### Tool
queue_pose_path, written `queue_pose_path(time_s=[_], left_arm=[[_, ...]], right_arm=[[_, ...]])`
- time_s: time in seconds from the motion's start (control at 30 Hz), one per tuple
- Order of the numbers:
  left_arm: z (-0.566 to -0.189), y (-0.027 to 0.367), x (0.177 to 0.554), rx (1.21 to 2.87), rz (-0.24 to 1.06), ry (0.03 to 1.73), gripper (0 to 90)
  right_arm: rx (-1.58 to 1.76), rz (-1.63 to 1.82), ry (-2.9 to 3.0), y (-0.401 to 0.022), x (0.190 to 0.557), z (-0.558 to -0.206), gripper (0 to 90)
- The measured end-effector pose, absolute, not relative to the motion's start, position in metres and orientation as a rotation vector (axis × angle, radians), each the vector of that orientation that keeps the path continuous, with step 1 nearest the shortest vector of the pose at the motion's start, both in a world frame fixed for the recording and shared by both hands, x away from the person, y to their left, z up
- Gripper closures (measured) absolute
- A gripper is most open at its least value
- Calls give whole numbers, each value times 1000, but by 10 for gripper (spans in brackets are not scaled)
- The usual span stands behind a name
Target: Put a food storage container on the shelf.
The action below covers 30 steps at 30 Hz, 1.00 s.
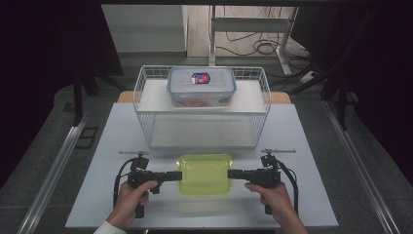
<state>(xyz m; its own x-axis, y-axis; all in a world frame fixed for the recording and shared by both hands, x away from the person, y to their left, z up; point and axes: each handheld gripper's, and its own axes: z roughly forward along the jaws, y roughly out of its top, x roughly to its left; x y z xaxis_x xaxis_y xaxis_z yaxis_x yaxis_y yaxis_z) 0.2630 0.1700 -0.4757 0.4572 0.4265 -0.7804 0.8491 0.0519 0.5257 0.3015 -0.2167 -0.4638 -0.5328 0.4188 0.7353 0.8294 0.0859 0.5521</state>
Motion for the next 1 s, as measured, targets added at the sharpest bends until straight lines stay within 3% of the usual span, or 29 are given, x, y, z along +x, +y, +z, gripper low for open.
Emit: queue_pose_path(time_s=[1.0], left_arm=[[-388,178,285,1560,-386,1084,791]], right_arm=[[-1158,-1561,-2026,-209,325,-380,813]])
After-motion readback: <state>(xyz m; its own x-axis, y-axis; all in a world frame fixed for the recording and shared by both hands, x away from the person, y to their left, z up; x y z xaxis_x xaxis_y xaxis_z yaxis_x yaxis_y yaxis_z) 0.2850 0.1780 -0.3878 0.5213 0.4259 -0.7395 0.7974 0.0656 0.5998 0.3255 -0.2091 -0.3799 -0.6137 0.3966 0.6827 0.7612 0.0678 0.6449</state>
